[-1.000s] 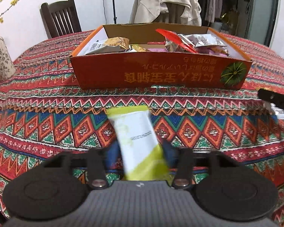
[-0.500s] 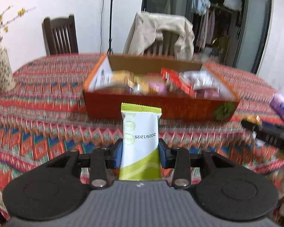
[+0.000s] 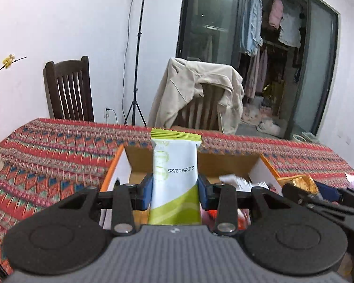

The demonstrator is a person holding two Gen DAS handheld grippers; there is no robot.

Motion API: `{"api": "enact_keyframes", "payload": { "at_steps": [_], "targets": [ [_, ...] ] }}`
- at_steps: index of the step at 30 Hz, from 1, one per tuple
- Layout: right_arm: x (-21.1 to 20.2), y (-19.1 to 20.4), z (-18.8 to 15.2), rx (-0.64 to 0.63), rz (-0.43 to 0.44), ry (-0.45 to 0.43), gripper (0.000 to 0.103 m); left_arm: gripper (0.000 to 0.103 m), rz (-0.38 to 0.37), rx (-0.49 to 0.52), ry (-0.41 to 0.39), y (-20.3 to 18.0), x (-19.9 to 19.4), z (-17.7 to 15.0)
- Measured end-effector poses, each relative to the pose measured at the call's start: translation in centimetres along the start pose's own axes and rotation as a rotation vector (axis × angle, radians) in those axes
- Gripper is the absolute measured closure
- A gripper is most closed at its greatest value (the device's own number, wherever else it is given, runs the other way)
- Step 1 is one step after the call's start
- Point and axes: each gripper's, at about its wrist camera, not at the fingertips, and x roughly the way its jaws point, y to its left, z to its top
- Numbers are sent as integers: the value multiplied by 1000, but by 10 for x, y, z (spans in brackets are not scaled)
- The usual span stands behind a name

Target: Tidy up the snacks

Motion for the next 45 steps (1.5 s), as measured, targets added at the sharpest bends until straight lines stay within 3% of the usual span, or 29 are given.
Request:
{"api": "enact_keyframes", "payload": {
  "at_steps": [2, 3, 4, 6, 8, 11, 21, 27, 35, 45],
  "targets": [
    [20, 10, 7, -9, -23, 11, 54, 58, 24, -4, -22, 5, 13, 6],
    [27, 13, 8, -14, -33, 19, 53, 45, 35, -4, -36, 8, 18, 7],
    [33, 14, 8, -19, -41, 29, 48, 26, 42, -6, -51, 11, 19, 7],
    [42, 17, 4, -18, -47, 44, 14, 0, 51, -30, -88, 23, 19, 5],
    [40, 17, -1, -16, -42, 40, 4, 0, 38, -61, -120, 37, 12, 1],
    [31, 17, -7, -20, -32, 44, 0, 0, 29, -86, -109, 52, 0, -4],
    [-74, 9, -42, -37, 2, -40, 0, 0, -61, 12, -197, 59, -101, -67],
    [-121, 14, -82, -45, 38, -36, 0, 0, -56, 20, -178, 63, -133, -117],
    [-134, 22, -125, -23, 61, 39, 0, 0, -54, 47, -104, 65, -148, -167],
    [-135, 24, -137, -8, 55, 74, 0, 0, -62, 50, -86, 67, -147, -174]
  ]
}}
